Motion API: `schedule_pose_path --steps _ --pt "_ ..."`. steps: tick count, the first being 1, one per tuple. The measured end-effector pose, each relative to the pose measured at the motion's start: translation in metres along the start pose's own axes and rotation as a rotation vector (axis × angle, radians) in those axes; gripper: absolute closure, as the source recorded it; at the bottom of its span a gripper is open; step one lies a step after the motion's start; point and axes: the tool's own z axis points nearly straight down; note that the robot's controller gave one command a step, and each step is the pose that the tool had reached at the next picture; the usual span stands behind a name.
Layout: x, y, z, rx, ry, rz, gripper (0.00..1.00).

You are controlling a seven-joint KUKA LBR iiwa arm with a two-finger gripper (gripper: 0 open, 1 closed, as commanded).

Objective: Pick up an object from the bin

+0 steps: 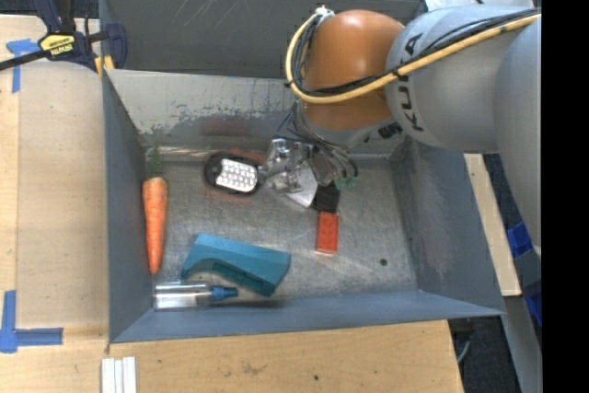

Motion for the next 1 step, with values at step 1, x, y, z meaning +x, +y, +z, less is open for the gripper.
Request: schedule_pose_path --steps 1 --pt "0.0108 -0.0072 -0.0017 0.0 -0.001 -0.048 1.0"
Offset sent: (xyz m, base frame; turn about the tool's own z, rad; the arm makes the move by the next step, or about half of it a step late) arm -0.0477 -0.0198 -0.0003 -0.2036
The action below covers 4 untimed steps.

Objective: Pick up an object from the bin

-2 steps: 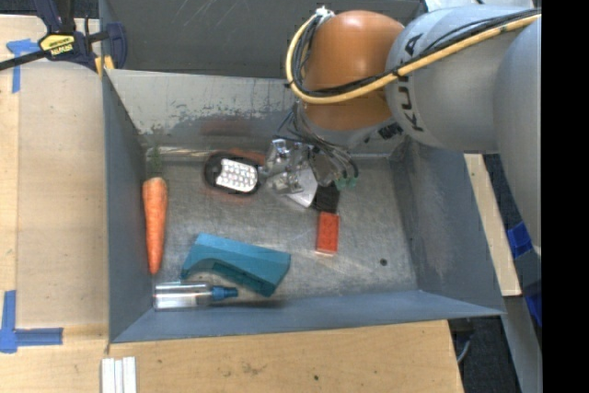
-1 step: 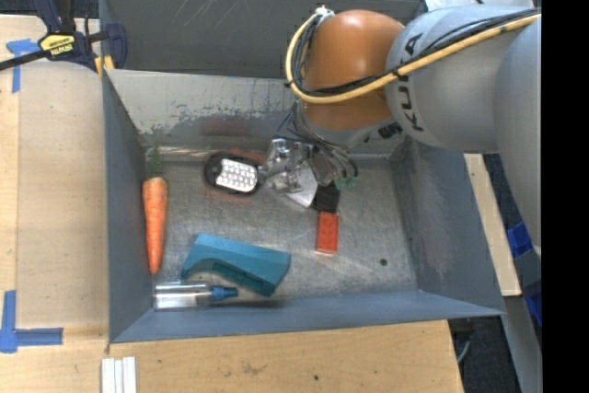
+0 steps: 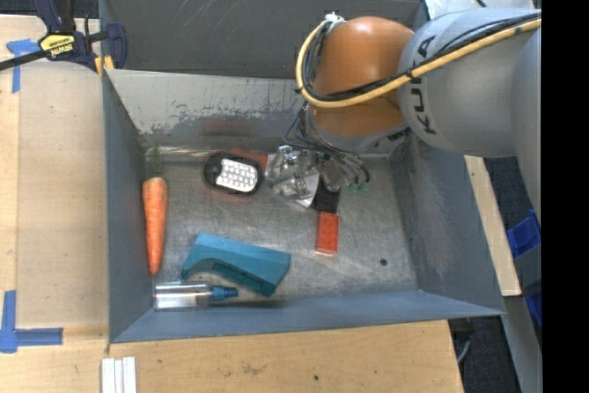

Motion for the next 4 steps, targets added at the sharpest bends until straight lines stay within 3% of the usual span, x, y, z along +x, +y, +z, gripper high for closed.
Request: schedule_pose_path --steps 2,3,4 --pt "0.026 -0.012 -0.003 0.003 0.004 -0.072 1.0" --pt "0.036 -0.015 -0.005 -0.001 0.003 0.075 1.0" --pt "0.057 -0.061 -0.01 -0.001 0.003 -0.068 1.0"
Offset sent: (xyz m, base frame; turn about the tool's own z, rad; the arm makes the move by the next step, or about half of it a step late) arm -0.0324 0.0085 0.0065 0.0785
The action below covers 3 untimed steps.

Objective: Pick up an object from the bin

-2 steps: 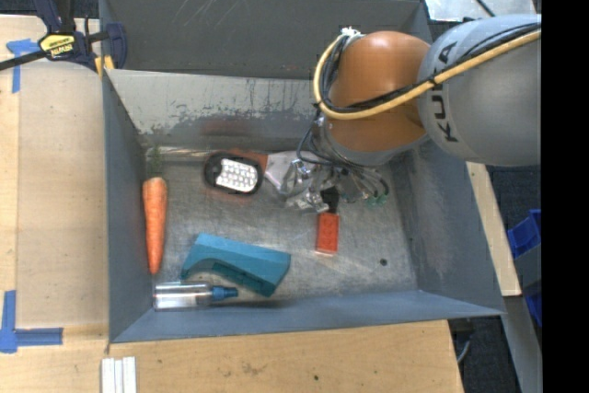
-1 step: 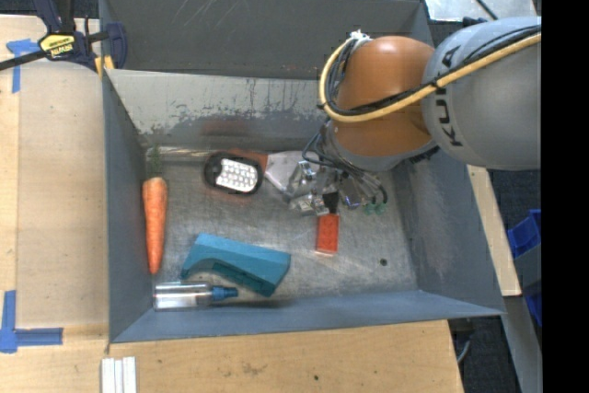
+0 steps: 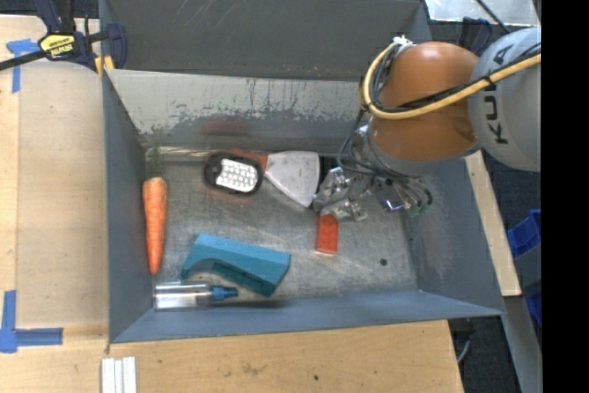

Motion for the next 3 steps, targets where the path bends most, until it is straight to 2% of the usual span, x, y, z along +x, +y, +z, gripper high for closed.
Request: schedule_pose_path --steps 1,2,3 --pt "-0.002 -0.034 0.003 0.005 -0.002 -0.135 1.0" --pt "0.017 -0.023 -0.035 -0.003 0.007 -0.139 1.0" --pt "0.015 -0.022 -0.09 0.0 0.001 -0.153 1.0"
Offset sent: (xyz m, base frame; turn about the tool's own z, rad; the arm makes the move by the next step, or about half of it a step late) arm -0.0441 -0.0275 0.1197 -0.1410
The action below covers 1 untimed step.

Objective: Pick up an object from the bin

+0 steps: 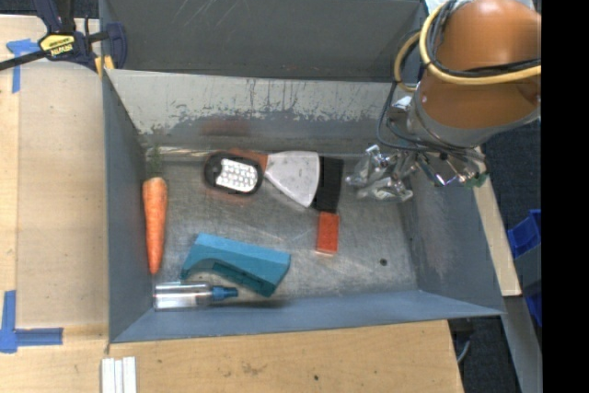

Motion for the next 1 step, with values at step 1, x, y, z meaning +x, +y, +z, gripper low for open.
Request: schedule_pose_path --steps 1 --pt "-0.0032 -0.0012 -0.0457 0.004 -0.007 0.004 1.0"
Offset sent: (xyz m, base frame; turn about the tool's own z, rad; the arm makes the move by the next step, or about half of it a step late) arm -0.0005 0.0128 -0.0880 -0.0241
